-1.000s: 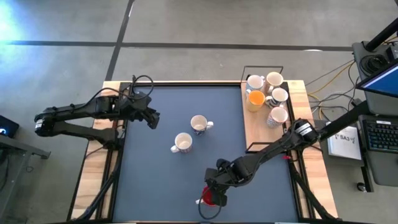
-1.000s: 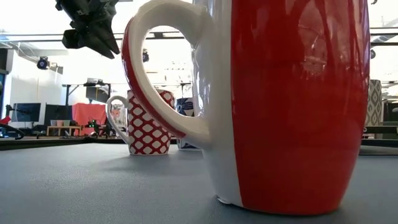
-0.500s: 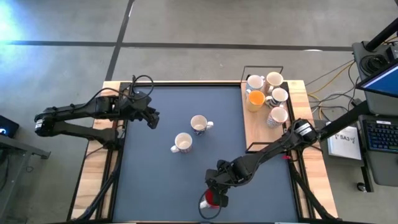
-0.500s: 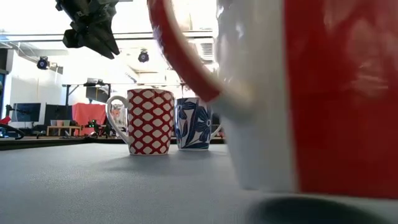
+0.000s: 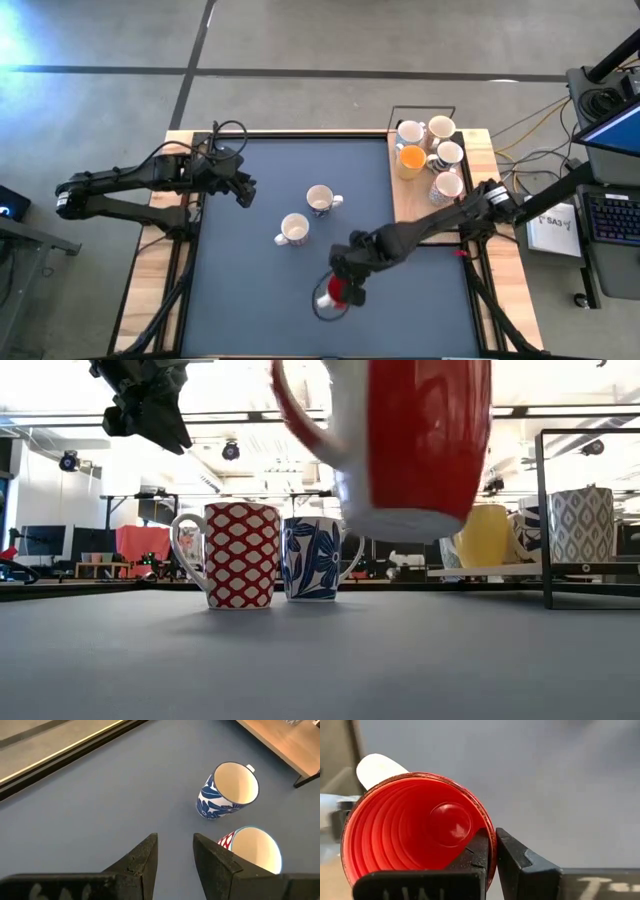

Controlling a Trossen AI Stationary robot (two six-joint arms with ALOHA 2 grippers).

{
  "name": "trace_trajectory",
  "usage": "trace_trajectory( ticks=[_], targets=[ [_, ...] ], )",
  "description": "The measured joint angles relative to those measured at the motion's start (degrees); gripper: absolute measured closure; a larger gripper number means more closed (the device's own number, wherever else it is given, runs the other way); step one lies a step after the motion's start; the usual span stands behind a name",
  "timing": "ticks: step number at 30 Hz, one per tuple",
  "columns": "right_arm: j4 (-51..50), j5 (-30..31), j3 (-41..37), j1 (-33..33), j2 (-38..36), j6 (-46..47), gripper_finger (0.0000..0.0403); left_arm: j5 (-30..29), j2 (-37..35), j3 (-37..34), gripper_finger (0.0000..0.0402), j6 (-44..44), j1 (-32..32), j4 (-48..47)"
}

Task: Place coffee mugs
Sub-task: Put the red cup on the shelf aligned with the gray cup

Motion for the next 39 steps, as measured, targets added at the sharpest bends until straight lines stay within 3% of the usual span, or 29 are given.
trace_trajectory(
  ticks=[8, 21, 29, 39],
  targets=[
    [-13.44, 2.05, 0.27, -7.72, -4.07, -3.95, 0.0392, 0.00, -0.24, 0.00, 0.0295, 1.91, 0.00, -0.03],
    [-21.84, 6.63, -0.57, -20.97, -10.95, -10.71, 0.0391, -0.02, -0.27, 0.00, 0.0295, 5.19, 0.00, -0.03],
    [-23.69, 9.76, -3.94, -25.17, -16.06, -8.17, 0.0390, -0.19, -0.16, 0.00, 0.0295, 7.78, 0.00, -0.01],
    [-23.75, 10.22, -15.90, -26.60, -25.10, 0.47, 0.0390, -1.62, -0.18, 0.00, 0.0295, 11.14, 0.00, 0.03]
  ],
)
